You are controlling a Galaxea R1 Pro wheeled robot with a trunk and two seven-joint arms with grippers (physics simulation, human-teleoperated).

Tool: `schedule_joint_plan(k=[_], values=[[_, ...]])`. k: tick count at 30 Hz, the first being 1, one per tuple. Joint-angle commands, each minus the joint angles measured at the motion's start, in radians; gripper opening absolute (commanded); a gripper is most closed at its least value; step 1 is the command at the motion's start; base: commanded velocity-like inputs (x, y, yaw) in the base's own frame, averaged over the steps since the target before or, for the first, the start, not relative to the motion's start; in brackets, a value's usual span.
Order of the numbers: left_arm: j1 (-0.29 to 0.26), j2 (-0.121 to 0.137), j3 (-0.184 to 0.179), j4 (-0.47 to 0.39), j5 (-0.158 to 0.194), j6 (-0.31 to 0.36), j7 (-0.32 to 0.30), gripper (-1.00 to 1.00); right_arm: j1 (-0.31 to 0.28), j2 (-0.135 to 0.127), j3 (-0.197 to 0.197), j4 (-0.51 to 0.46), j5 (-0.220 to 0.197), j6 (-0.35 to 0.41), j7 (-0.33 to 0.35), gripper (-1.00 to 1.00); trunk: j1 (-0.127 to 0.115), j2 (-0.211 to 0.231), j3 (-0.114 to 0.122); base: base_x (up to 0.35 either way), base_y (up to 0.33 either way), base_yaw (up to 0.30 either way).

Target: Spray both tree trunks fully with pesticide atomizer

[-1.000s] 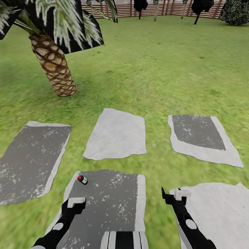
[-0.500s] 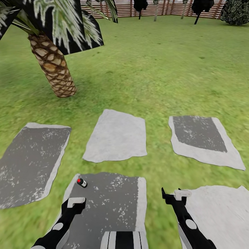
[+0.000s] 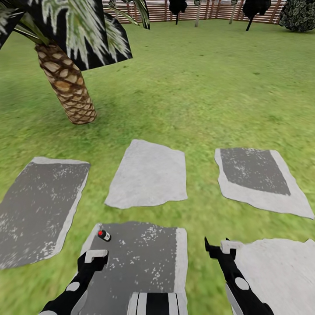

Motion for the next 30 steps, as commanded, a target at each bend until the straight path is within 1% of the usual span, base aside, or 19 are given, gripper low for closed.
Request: schedule_joint_plan(k=[1,9,15,25,30], values=[[0.000,0.000,0.000,0.000,0.000,0.000,0.000,1.00,0.000,0.000,0.000,0.000,0.000,0.000,0.000,1.00,0.000,0.000,0.000,0.219,0.000,0.000],[0.000,0.000,0.002,0.000,0.000,0.000,0.000,1.00,0.000,0.000,0.000,0.000,0.000,0.000,0.000,1.00,0.000,0.000,0.000,0.087,0.000,0.000],[0.000,0.000,0.002,0.000,0.000,0.000,0.001,1.00,0.000,0.000,0.000,0.000,0.000,0.000,0.000,1.00,0.000,0.000,0.000,0.190,0.000,0.000],[0.000,0.000,0.002,0.000,0.000,0.000,0.000,1.00,0.000,0.000,0.000,0.000,-0.001,0.000,0.000,1.00,0.000,0.000,0.000,0.031,0.000,0.000],[0.000,0.000,0.002,0.000,0.000,0.000,0.001,1.00,0.000,0.000,0.000,0.000,-0.001,0.000,0.000,1.00,0.000,0.000,0.000,0.154,0.000,0.000]])
